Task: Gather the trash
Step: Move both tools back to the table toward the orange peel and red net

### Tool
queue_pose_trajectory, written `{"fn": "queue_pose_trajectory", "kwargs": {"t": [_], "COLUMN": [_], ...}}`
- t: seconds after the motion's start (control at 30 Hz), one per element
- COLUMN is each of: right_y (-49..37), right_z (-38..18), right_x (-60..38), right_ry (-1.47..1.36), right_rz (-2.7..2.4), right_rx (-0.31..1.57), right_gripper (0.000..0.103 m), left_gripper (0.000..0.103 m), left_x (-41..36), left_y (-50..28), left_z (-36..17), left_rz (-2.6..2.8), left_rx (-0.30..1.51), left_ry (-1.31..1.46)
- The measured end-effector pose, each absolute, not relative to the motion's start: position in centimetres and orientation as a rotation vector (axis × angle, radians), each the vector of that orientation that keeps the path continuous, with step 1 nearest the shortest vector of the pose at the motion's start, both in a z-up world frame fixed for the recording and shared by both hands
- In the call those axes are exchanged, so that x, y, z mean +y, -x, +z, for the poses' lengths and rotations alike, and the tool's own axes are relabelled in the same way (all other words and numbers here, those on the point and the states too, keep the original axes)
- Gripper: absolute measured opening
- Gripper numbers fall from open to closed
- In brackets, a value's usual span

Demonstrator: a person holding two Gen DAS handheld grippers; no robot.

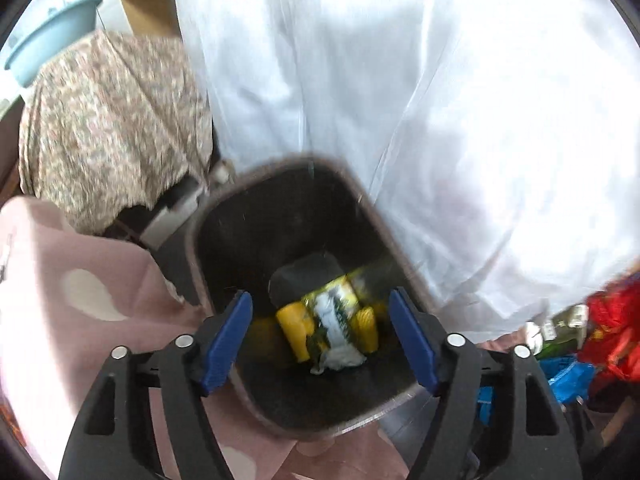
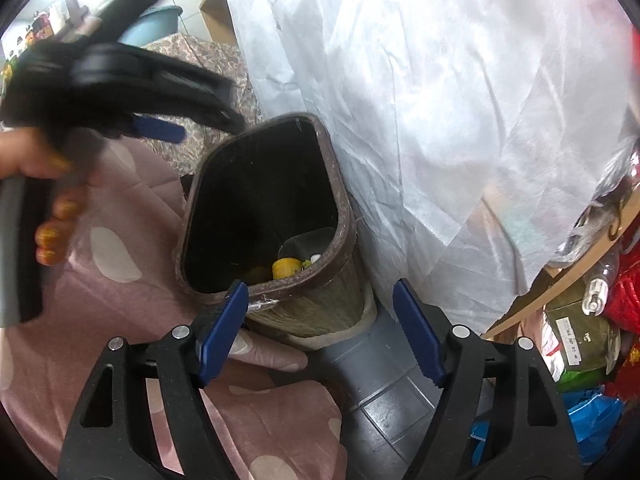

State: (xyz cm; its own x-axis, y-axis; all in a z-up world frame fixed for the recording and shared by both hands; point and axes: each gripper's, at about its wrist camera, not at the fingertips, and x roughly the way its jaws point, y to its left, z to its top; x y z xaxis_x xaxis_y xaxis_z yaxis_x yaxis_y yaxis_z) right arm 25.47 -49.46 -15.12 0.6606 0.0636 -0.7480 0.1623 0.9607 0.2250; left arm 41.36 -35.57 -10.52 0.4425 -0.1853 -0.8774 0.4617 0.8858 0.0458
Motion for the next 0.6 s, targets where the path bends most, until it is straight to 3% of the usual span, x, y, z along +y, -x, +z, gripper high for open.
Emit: {"fn": "queue_pose_trajectory", "kwargs": {"t": [0.23, 0.6], "right_y": [-24.5, -23.7], "right_z": [-12.1, -6.8], "right_x": [-47.0, -39.7], "right_ry": [-0.254, -0.175], "right_rz": [0.003, 0.175], "right_rx": [0.803, 0.729], "right_gripper": [0.076, 0.078], "left_gripper": [0.08, 0.083], "left_x": [-31.2, -21.5], "left_y": [-36.9, -31.0], "left_z": [-4.3, -0.2], "left_rz": [-0.485, -0.453], "left_rx": [0.872, 0.695], "left_ry": [-0.272, -0.269]}}
